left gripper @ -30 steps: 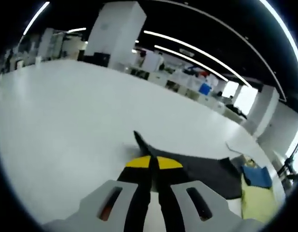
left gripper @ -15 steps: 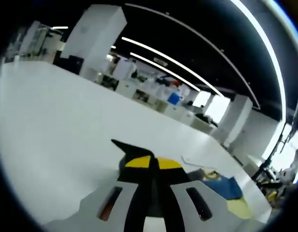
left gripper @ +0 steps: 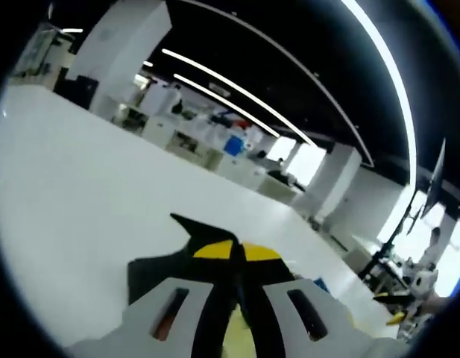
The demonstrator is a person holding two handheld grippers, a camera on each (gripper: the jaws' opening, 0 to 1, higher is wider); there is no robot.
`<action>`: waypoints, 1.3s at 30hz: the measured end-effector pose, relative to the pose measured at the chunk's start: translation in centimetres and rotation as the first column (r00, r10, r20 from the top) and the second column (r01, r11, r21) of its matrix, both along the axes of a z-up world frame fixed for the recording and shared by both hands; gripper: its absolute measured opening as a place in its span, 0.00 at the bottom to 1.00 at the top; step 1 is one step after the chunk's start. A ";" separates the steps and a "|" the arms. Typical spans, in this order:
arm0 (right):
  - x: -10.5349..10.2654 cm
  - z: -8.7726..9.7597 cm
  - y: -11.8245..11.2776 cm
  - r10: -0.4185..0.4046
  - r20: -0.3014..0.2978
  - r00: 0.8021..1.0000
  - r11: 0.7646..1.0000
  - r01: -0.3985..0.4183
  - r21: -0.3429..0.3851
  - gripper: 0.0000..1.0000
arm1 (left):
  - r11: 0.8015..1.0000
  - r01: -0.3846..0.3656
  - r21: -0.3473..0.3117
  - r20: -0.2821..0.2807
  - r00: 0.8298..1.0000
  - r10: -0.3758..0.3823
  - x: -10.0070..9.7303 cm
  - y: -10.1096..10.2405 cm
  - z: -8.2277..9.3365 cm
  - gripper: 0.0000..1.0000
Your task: Fold the garment on the visible template until the final outline fits inside the template.
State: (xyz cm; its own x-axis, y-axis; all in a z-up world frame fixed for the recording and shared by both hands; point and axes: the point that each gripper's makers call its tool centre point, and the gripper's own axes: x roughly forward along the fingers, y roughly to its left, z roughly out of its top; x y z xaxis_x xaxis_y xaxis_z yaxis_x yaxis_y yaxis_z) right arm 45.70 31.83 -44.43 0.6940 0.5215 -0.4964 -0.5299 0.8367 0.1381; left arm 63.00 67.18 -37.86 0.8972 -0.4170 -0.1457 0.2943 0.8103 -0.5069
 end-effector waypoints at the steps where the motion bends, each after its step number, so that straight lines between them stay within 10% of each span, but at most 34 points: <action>1: -0.1 0.0 -0.2 -0.001 0.000 1.000 1.000 0.001 0.001 0.96 | 1.000 0.006 -0.002 0.001 1.000 -0.006 0.0 -0.5 0.1 0.00; 13: -0.6 -0.8 -1.9 -0.026 0.001 1.000 0.999 0.026 0.048 0.95 | 0.995 0.085 -0.056 -0.024 0.996 -0.086 0.5 -9.8 -0.5 0.00; 39: -1.7 -2.6 -4.3 -0.085 -0.023 0.996 0.992 0.087 0.088 0.95 | 0.967 0.176 -0.182 -0.086 0.977 -0.194 0.0 -22.7 -4.2 0.00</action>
